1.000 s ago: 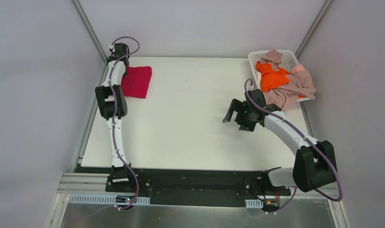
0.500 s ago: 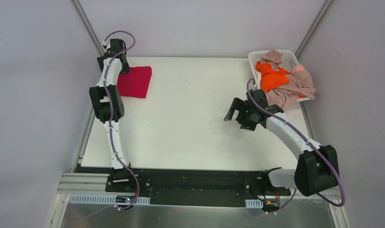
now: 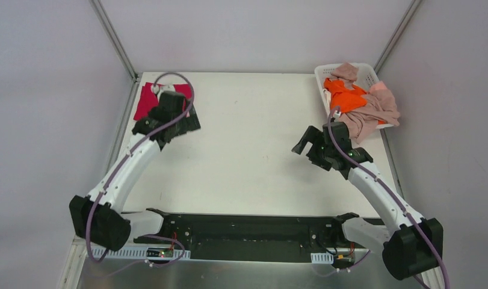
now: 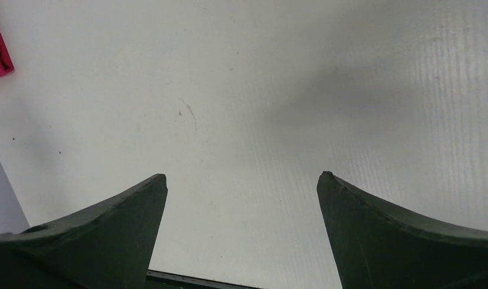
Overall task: Fold and stack the t-shirts
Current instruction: Reset both arms
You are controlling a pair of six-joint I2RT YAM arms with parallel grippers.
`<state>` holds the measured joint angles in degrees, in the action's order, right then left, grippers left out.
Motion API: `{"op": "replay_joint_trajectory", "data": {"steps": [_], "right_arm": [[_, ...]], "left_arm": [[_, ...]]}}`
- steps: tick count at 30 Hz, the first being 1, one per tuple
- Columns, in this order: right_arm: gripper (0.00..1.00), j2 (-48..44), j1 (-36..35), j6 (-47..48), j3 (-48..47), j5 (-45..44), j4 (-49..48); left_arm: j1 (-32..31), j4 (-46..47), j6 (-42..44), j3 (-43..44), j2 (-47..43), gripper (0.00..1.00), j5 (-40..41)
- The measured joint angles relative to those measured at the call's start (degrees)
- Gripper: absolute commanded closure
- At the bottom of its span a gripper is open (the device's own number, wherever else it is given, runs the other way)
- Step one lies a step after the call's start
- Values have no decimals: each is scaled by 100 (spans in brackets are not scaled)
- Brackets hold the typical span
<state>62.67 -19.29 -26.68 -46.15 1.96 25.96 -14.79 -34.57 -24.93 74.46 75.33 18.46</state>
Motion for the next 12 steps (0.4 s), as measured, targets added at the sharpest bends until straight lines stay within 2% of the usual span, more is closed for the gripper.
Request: {"op": "replay_joint_trajectory", "data": {"steps": [3,6,12], "right_arm": [[0,-413,4,-90,361,-179,-76],[0,-868,4,-188,798,-328,-205],[0,-1534,7,-339,1355,-487,-442]], "left_arm": [[-562,-105,-535,-1357,-826,1,0],[-796,-269,-960,-2264,-1451,1,-17],[-811,-308,-1316,-2761,-2706,1,31]]}}
